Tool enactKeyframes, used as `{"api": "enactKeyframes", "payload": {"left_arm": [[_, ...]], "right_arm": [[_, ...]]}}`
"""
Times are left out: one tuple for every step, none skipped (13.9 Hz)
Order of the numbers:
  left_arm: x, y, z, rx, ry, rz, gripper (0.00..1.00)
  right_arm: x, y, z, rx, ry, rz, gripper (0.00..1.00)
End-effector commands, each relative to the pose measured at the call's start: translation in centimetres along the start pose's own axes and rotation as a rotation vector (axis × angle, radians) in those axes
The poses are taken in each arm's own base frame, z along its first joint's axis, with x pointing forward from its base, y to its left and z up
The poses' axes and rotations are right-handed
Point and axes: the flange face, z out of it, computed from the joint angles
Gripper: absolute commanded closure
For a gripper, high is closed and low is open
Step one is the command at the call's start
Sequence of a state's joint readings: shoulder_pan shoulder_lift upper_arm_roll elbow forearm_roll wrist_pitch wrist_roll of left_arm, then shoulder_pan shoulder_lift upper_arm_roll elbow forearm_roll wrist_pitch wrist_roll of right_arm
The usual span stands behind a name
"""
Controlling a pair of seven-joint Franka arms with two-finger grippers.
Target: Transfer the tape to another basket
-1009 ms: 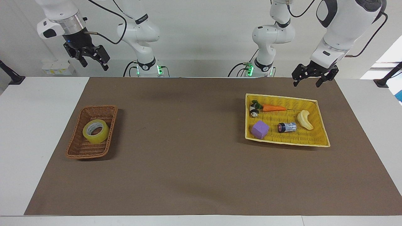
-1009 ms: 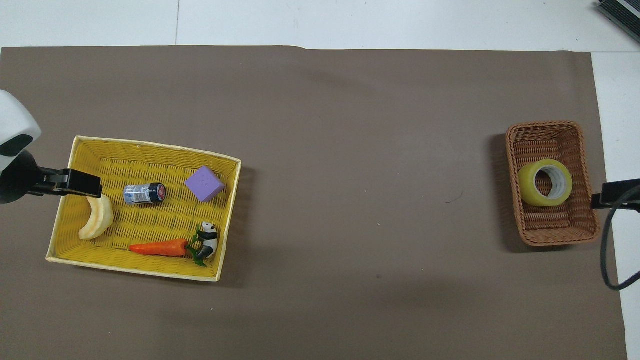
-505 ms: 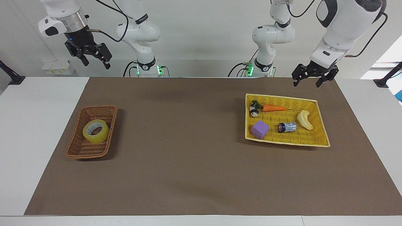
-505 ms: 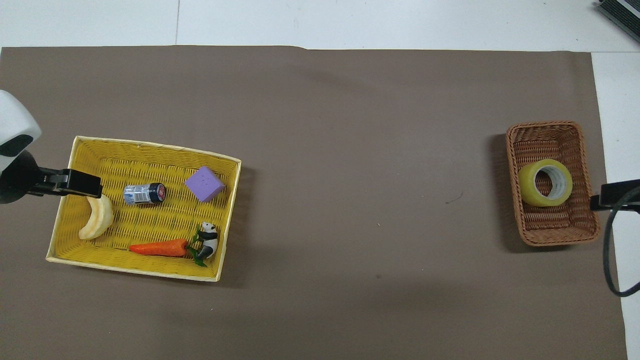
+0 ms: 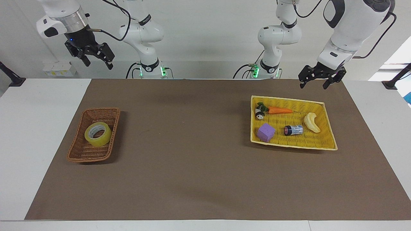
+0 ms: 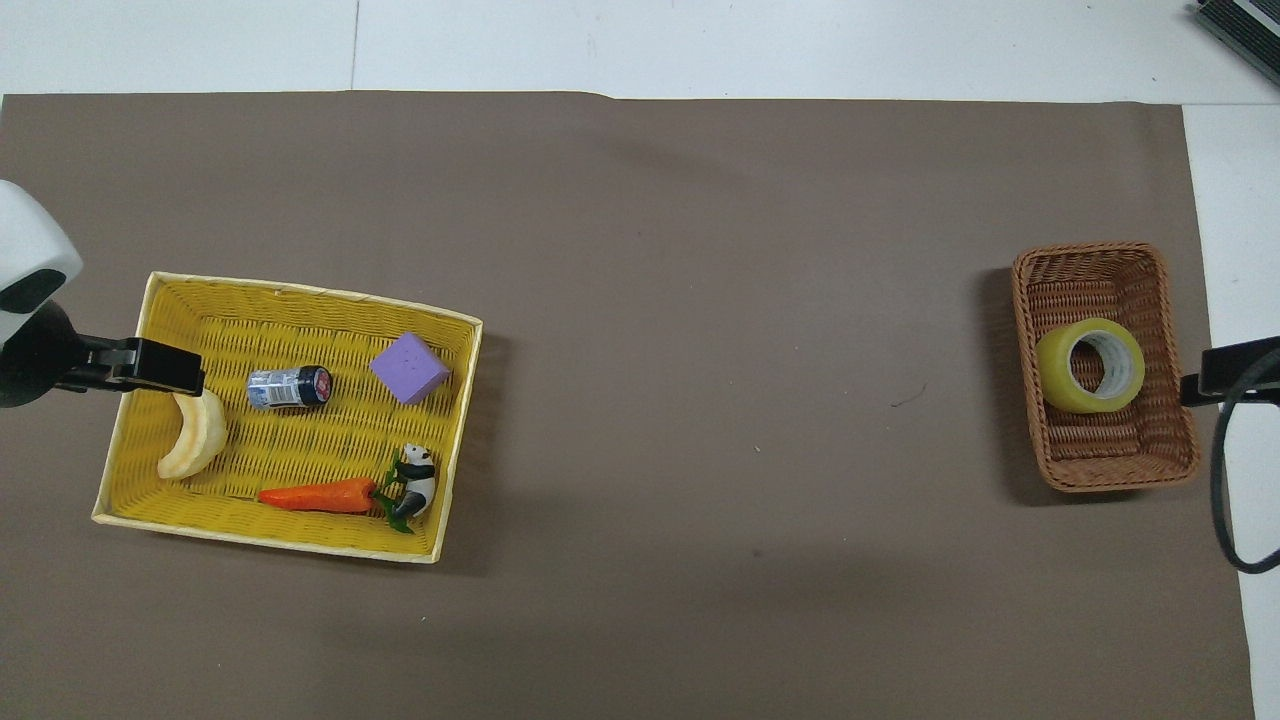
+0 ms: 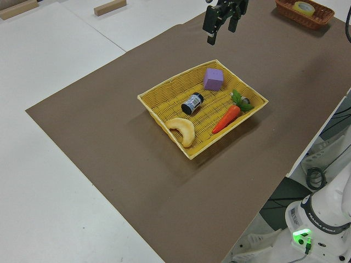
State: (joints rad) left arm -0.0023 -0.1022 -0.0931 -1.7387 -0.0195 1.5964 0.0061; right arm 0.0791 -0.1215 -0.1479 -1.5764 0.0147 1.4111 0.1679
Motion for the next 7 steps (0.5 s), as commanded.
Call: {"api": "enactKeyframes", "payload": {"left_arm": [[0.01, -0.37, -0.30, 0.021, -0.009, 0.008, 0.00], [0.01, -0.37, -0.30, 0.021, -0.009, 0.008, 0.00], [0.01, -0.37, -0.30, 0.021, -0.009, 0.008, 0.00], [0.01, -0.37, -0.30, 0.021, -0.009, 0.008, 0.00], [0.01, -0.29, -0.30, 0.021, -0.009, 0.009, 0.00], [0.01, -0.37, -0.30, 0.021, -0.009, 0.008, 0.00], [0.01, -0.37, -0.30, 0.021, -0.009, 0.008, 0.00]], "right_arm": [[0.36, 0.64, -0.34, -0.001, 0.011, 0.018, 0.00], [0.36, -0.11, -0.58, -0.003, 0.026, -0.002, 0.00], [0.43, -0.02, -0.65, -0.002, 0.033, -0.004, 0.00], [0.49, 0.29, -0.74, -0.002, 0.036, 0.002, 0.00], [0.50, 0.37, -0.74, -0.002, 0.036, 0.003, 0.00], [0.51, 0.33, -0.69, -0.004, 0.037, 0.004, 0.00], [0.55, 0.10, -0.61, -0.003, 0.040, 0.000, 0.00]]}}
